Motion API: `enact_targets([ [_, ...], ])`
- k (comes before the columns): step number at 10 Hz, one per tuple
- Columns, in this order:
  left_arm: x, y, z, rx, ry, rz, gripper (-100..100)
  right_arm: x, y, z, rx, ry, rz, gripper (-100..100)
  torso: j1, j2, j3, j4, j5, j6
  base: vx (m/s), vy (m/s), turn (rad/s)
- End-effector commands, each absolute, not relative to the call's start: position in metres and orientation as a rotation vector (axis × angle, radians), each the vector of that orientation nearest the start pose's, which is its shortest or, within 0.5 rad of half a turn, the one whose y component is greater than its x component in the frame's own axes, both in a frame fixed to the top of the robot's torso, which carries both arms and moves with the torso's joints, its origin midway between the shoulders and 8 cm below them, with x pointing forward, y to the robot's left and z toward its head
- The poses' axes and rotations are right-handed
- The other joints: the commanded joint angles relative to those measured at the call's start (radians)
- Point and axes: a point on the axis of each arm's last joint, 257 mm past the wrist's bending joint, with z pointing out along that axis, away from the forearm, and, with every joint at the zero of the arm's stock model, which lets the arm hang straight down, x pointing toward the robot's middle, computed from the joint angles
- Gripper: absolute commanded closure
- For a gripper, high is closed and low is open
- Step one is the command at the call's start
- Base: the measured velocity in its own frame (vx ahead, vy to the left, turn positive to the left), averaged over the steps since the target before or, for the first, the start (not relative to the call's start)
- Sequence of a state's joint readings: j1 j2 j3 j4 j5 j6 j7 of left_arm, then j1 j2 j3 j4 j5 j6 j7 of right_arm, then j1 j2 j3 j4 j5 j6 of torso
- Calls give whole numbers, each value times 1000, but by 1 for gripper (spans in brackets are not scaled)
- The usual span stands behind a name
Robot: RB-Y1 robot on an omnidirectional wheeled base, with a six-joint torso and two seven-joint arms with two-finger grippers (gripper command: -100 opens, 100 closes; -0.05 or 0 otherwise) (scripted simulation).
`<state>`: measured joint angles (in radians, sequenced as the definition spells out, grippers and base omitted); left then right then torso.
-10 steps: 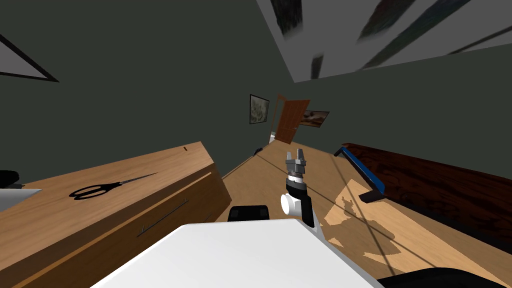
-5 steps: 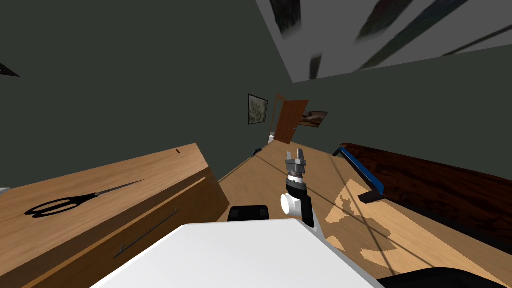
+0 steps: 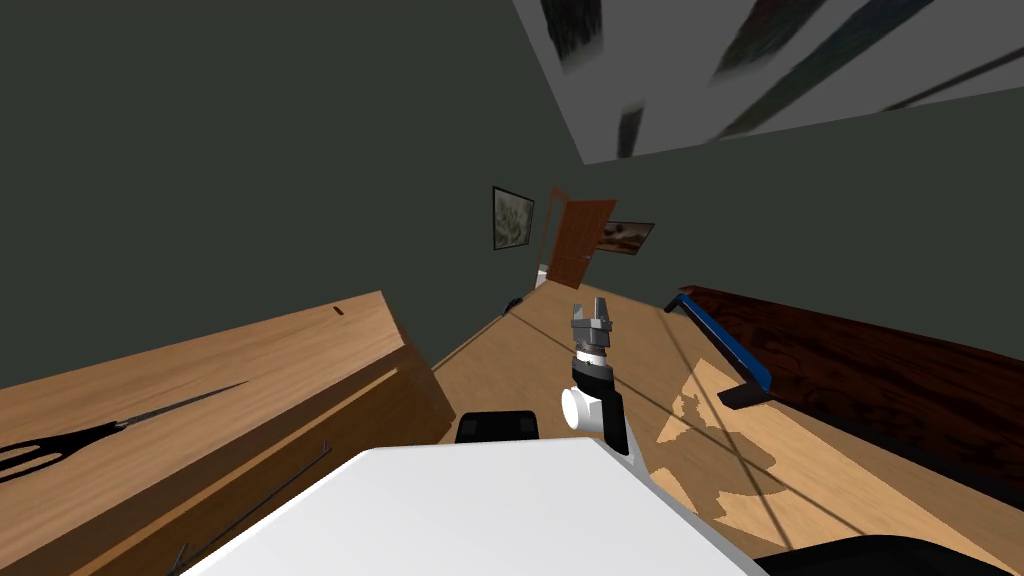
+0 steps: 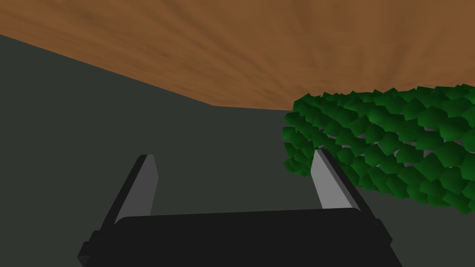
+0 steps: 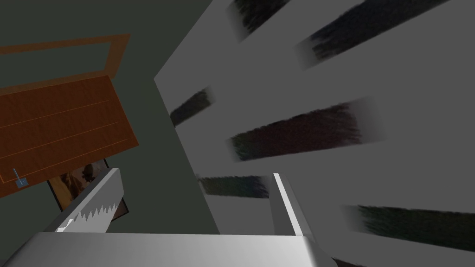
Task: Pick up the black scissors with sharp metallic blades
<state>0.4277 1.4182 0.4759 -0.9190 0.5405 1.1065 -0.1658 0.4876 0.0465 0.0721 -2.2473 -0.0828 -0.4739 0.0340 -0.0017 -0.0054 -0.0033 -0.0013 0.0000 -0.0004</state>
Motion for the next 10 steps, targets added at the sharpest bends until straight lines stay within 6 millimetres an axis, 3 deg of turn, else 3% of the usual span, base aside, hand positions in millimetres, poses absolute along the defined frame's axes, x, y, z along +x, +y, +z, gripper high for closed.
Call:
enact_targets([
  [1,40,906,-103,-2077,1205,931,-100,357,-269,9,778,565,1388,0,0,0,0,0,0,0,119,-44,-36],
  [3,12,902,-109,-2182,1152,937,-100,357,-269,9,778,565,1388,0,-1,-2,-1,0,0,0,134,-30,-27],
  [4,10,899,-111,-2198,1150,936,-100,357,-269,9,778,565,1388,0,0,-3,-2,-1,0,0,124,-21,-11],
  [7,-20,880,-124,-2372,1092,905,-100,357,-269,9,778,565,1388,0,-1,-1,-1,0,0,0,113,-32,-26],
  [8,-20,880,-124,-2374,1092,904,-100,357,-269,9,778,565,1388,0,-1,-1,-1,0,0,0,97,-20,-4],
  [10,-40,860,-136,-2512,1053,862,-100,357,-269,9,778,565,1388,0,1,-2,-1,0,0,0,158,-10,-32],
])
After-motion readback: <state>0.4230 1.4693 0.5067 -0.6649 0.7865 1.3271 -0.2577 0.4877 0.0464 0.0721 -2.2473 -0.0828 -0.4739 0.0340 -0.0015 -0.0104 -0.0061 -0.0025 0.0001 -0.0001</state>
